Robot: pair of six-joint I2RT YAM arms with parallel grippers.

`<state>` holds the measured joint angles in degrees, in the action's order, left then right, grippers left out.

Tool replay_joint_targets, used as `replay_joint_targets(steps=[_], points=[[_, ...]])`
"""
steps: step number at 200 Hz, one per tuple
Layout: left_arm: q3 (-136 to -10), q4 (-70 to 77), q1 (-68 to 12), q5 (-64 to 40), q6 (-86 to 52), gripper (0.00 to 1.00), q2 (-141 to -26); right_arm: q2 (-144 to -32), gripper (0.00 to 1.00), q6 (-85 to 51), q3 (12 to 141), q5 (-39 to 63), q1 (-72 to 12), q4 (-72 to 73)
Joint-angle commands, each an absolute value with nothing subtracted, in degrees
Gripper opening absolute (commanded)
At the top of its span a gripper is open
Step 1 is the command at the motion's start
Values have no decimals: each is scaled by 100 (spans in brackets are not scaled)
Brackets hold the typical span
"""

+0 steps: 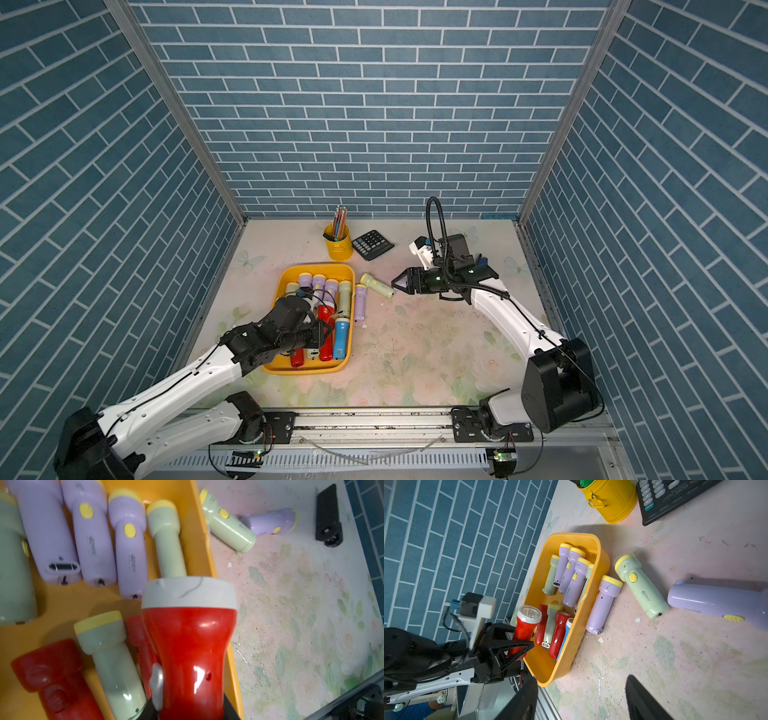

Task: Put the flashlights into the storage boxes
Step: Place the flashlight at the storage box.

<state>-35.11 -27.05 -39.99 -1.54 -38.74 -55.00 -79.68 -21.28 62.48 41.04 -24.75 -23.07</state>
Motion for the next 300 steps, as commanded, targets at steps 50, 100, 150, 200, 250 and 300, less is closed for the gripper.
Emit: replay_joint_targets(steps=[50, 100, 150, 200, 250, 300], points=[[-3080, -1635, -3990, -700, -5150, 23, -6065, -7760, 67, -2425, 5914, 4069, -2496, -1988], [-3308, -1765, -3987, -815, -5103, 28, -6545, -7760, 65, -2470, 5897, 4104, -2488, -1953], [-3445, -2389, -3983, -494, -5104, 39, -6333, -7735, 65, -2443, 5897, 4078, -2494, -1979], [-3463, -2659, -3991, -343, -5105, 48, -6066, -7738, 65, -2434, 5906, 4095, -2496, -1934], [-3711, -2958, -3987, -232, -5021, 46, -6027, -7726, 65, -2438, 5897, 4083, -2505, -1964], [-3981, -3287, -3986, -176, -4808, 44, -6094, -7751, 65, -2351, 5952, 3966, -2560, -2158]])
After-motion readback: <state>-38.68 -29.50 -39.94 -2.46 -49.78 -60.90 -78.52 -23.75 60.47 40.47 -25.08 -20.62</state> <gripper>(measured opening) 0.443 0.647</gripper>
